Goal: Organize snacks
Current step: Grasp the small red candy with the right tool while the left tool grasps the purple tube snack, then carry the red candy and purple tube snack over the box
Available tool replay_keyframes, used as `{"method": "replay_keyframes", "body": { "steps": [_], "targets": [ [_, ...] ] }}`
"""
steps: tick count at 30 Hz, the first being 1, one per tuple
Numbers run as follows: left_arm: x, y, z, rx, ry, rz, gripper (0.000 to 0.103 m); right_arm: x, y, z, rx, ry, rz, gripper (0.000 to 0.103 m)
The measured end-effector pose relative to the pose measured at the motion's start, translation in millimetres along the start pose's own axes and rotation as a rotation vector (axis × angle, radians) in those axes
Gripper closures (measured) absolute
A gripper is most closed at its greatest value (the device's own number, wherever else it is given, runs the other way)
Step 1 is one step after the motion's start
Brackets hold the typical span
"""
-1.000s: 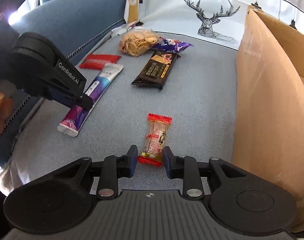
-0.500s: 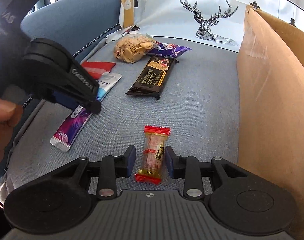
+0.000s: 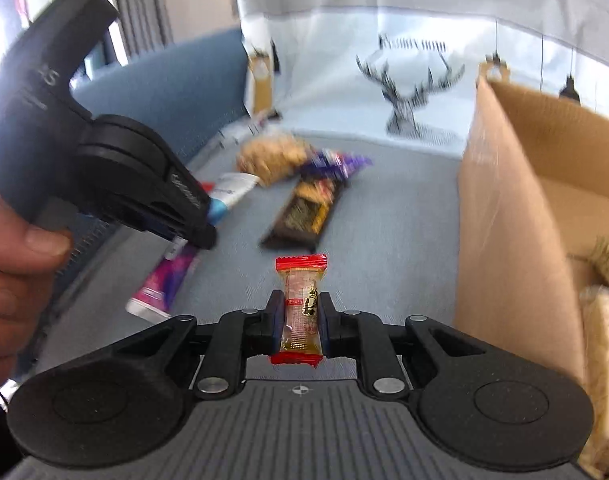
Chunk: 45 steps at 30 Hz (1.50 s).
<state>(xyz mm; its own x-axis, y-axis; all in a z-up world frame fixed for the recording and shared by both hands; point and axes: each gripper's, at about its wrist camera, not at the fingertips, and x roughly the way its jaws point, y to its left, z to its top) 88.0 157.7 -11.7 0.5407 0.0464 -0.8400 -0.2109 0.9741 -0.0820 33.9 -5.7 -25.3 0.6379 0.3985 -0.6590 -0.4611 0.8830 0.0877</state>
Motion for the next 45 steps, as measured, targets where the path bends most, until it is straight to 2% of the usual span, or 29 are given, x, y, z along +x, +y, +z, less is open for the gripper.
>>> {"method": "replay_keyframes", "body": {
  "steps": [7,13,16,21,24,27,30,39,45],
  "targets": [
    [-44.5,-3.4,2.2,-0.048,-0.151,-0.075,0.085,-50.4,3.1,16.9,0.02,-0.13,0.008,0.085],
    [-61.5,-17.0,9.6,-0.103,-0.207,-0.115,0.085,-96.3,-27.7,36.9,0.026,-0.277,-0.002,0.085],
    [-66.6,-29.7,12.8,-0.1,-0.224,-0.108,0.085,-101.3,-58.8,46.2,0.08,-0.246,-0.017,0.085],
    [-73.9,-46.4,13.7,-0.078,-0.263,-0.117,0.085,-117.0,-105.7,67.1,0.111,-0.303,-0.056,0.085],
    [-75.4,-53.1,13.4,-0.069,-0.279,-0.128,0.085,-120.5,-131.3,62.0,0.16,-0.323,-0.093,0.085],
    [-76.6,-57.4,15.2,-0.078,-0.294,-0.141,0.085,-122.9,-148.5,53.0,0.194,-0.286,-0.14,0.085],
    [-79.4,-65.9,16.2,-0.086,-0.314,-0.159,0.085,-130.2,-159.6,50.2,0.209,-0.307,-0.138,0.085],
    [-95.9,-104.7,10.4,-0.089,-0.408,-0.287,0.085,-149.9,-180.3,47.3,0.166,-0.361,-0.21,0.085],
    [-103.1,-141.9,0.9,-0.042,-0.451,-0.381,0.085,-160.2,-197.0,44.1,0.184,-0.376,-0.265,0.085]
  ]
}}
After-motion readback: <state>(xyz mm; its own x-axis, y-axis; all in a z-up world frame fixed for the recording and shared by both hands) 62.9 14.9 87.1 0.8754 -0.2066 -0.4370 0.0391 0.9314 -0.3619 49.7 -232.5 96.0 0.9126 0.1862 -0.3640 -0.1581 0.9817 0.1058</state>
